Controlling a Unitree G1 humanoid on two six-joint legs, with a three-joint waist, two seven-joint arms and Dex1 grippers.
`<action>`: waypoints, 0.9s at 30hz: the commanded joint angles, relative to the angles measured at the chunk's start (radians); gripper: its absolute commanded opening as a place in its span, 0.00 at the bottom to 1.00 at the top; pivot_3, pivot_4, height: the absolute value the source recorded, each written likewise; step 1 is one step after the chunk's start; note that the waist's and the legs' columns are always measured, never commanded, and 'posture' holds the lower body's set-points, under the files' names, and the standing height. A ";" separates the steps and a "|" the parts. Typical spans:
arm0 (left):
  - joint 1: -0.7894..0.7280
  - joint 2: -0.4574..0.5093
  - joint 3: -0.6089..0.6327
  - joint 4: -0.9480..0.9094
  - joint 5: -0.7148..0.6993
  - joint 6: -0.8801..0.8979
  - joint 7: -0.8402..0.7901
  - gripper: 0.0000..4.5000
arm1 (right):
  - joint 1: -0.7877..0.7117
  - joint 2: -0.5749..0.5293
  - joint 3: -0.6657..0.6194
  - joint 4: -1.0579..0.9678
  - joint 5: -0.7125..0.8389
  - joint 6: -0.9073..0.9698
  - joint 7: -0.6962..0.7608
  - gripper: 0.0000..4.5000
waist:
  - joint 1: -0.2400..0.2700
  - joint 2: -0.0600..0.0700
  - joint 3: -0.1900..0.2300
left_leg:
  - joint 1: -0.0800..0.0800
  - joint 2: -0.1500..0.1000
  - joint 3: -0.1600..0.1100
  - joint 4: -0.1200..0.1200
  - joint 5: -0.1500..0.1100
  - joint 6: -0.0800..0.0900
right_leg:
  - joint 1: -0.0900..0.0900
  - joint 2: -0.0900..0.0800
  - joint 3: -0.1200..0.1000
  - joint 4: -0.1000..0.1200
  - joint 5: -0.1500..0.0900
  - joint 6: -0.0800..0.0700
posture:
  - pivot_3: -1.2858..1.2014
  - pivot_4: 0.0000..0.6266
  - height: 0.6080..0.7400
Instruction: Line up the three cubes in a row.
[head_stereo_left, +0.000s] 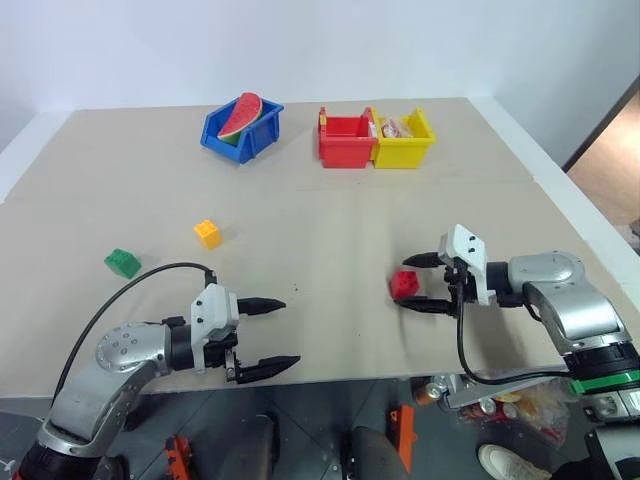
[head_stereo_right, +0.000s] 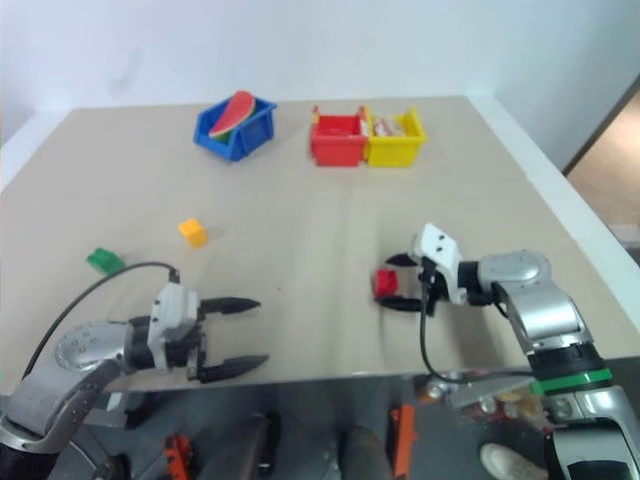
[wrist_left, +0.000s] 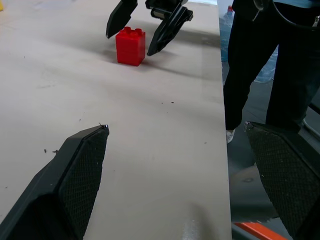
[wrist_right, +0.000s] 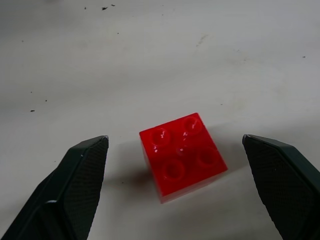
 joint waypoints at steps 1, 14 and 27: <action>-0.003 -0.002 0.022 -0.041 -0.008 -0.025 0.009 1.00 | -0.031 0.008 -0.011 0.007 -0.003 -0.016 0.017 0.87 | 0.000 0.000 0.000 | 0.000 0.000 0.000 0.000 0.000 0.000 | 0.000 0.000 0.000 0.000 0.000 0.000 | 0.52 0.24 1.00; -0.038 -0.032 0.010 0.003 0.038 -0.132 0.019 1.00 | -0.021 0.015 -0.025 0.015 -0.027 -0.028 -0.001 0.28 | 0.001 0.000 0.000 | 0.000 0.000 0.002 0.000 0.000 0.000 | -0.001 0.001 0.001 0.000 0.001 0.000 | 0.52 0.24 1.00; 0.058 -0.079 0.106 -0.009 0.036 -0.081 0.199 1.00 | -0.261 0.195 0.107 -0.044 -0.026 0.054 0.037 0.28 | -0.011 -0.001 0.000 | 0.000 0.009 0.007 0.000 0.000 0.000 | -0.004 0.009 0.007 0.000 0.004 -0.003 | 0.52 0.24 1.00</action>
